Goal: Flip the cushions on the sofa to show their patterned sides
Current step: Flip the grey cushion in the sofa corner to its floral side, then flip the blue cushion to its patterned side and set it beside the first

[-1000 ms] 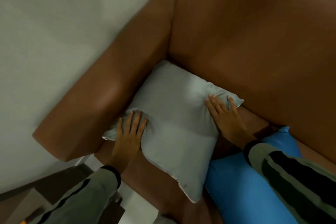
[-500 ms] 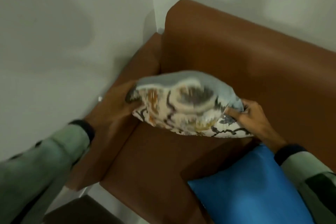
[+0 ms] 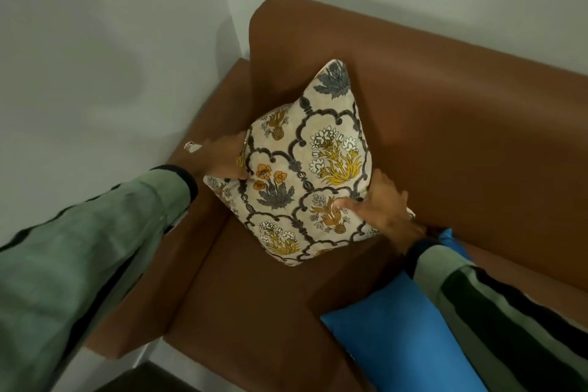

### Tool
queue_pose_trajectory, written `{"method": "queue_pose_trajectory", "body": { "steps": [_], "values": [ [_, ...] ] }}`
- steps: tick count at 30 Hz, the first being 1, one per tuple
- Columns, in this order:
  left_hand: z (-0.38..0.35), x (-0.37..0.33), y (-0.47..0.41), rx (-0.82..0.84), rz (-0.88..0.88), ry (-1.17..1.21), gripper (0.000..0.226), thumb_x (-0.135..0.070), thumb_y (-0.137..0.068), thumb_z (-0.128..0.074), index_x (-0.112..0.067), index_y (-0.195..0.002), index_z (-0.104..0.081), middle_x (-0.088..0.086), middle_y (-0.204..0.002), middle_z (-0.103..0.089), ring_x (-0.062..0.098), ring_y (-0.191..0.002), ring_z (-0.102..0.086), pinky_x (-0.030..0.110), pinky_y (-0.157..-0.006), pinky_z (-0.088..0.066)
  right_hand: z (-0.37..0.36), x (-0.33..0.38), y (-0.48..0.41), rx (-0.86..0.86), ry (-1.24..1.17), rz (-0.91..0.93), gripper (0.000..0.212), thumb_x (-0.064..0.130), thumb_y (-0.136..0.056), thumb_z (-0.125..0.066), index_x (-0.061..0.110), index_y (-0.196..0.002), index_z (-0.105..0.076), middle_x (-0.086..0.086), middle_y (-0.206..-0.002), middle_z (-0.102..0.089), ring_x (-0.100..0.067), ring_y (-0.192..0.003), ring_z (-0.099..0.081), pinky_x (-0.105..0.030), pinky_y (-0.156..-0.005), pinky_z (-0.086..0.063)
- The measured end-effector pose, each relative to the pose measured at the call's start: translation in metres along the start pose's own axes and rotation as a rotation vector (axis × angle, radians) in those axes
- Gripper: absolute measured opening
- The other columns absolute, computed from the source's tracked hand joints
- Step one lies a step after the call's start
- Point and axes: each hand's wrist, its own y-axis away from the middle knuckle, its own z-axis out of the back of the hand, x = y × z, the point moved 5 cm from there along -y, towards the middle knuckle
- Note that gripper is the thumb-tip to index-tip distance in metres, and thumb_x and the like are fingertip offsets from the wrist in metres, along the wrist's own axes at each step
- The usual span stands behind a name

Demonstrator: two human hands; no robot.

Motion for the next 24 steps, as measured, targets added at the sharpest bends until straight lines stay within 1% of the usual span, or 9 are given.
{"method": "queue_pose_trajectory", "body": {
  "steps": [3, 6, 8, 11, 13, 16, 20, 22, 24],
  "values": [
    [0.007, -0.011, 0.000, -0.113, -0.070, -0.010, 0.084, -0.034, -0.083, -0.069, -0.015, -0.149, -0.021, 0.015, -0.146, -0.047, 0.036, -0.134, -0.042, 0.060, -0.113, -0.023, 0.009, 0.005, 0.004, -0.141, -0.035, 0.080, 0.068, 0.070, -0.061, -0.073, 0.021, -0.104, -0.053, 0.003, -0.101, -0.062, -0.023, -0.100, -0.059, -0.047, -0.094, -0.031],
    [0.019, -0.022, -0.006, -0.212, -0.092, -0.047, 0.066, -0.029, -0.083, -0.068, -0.010, -0.137, -0.035, 0.016, -0.133, -0.056, 0.035, -0.125, -0.049, 0.055, -0.110, -0.023, 0.020, 0.000, 0.009, -0.253, -0.018, 0.104, 0.067, 0.076, -0.060, -0.068, 0.021, -0.096, -0.053, 0.003, -0.094, -0.059, -0.022, -0.093, -0.056, -0.041, -0.085, -0.028],
    [0.020, -0.025, -0.008, -0.202, -0.059, -0.106, 0.067, -0.030, -0.082, -0.069, -0.011, -0.138, -0.036, 0.016, -0.133, -0.056, 0.036, -0.126, -0.048, 0.054, -0.111, -0.025, 0.024, -0.002, 0.008, -0.224, 0.080, 0.095, 0.074, 0.079, -0.061, -0.064, 0.017, -0.101, -0.054, -0.002, -0.102, -0.060, -0.025, -0.100, -0.056, -0.046, -0.089, -0.032],
    [0.011, -0.027, 0.002, -0.267, -0.016, -0.106, 0.080, -0.030, -0.084, -0.067, -0.012, -0.149, -0.025, 0.016, -0.149, -0.042, 0.035, -0.139, -0.034, 0.056, -0.114, -0.024, 0.027, 0.000, 0.006, -0.144, 0.220, 0.091, 0.089, 0.083, -0.065, -0.057, 0.012, -0.119, -0.052, -0.010, -0.121, -0.057, -0.030, -0.115, -0.051, -0.051, -0.097, -0.034],
    [0.001, -0.033, 0.026, -0.433, 0.009, -0.174, 0.079, -0.031, -0.087, -0.063, -0.011, -0.152, -0.021, 0.016, -0.155, -0.033, 0.034, -0.144, -0.026, 0.059, -0.115, -0.020, 0.034, -0.007, 0.017, -0.150, 0.234, 0.126, 0.098, 0.086, -0.068, -0.050, 0.012, -0.132, -0.045, -0.012, -0.131, -0.052, -0.031, -0.122, -0.046, -0.052, -0.100, -0.032],
    [-0.026, -0.048, 0.071, -0.685, -0.054, -0.368, 0.063, -0.028, -0.090, -0.048, -0.013, -0.148, -0.028, 0.016, -0.153, -0.036, 0.034, -0.141, -0.031, 0.062, -0.113, -0.016, 0.049, -0.044, 0.053, -0.216, 0.183, 0.215, 0.095, 0.079, -0.078, -0.048, 0.014, -0.146, -0.034, -0.012, -0.139, -0.047, -0.030, -0.126, -0.043, -0.051, -0.101, -0.032],
    [-0.102, -0.086, 0.115, -0.565, -0.238, -0.445, 0.069, -0.033, -0.086, -0.044, -0.018, -0.151, -0.023, 0.015, -0.158, -0.029, 0.034, -0.142, -0.032, 0.063, -0.112, -0.014, 0.060, -0.143, 0.118, -0.127, 0.254, 0.246, 0.071, 0.055, -0.091, -0.048, 0.013, -0.147, -0.036, -0.017, -0.142, -0.048, -0.035, -0.128, -0.043, -0.050, -0.098, -0.035],
    [-0.152, -0.121, 0.130, -0.436, -0.308, -0.491, 0.077, -0.033, -0.082, -0.049, -0.018, -0.152, -0.021, 0.014, -0.159, -0.026, 0.035, -0.142, -0.031, 0.063, -0.113, -0.011, 0.063, -0.202, 0.154, -0.010, 0.340, 0.227, 0.072, 0.049, -0.085, -0.040, 0.010, -0.146, -0.039, -0.019, -0.143, -0.049, -0.038, -0.126, -0.047, -0.050, -0.093, -0.037],
    [-0.200, -0.156, 0.145, -0.320, -0.358, -0.513, 0.079, -0.034, -0.078, -0.046, -0.019, -0.152, -0.024, 0.014, -0.158, -0.029, 0.036, -0.141, -0.034, 0.061, -0.113, -0.009, 0.063, -0.257, 0.191, 0.118, 0.457, 0.227, 0.077, 0.044, -0.075, -0.052, 0.012, -0.144, -0.043, -0.018, -0.146, -0.049, -0.037, -0.124, -0.052, -0.048, -0.089, -0.040]
  ]
}}
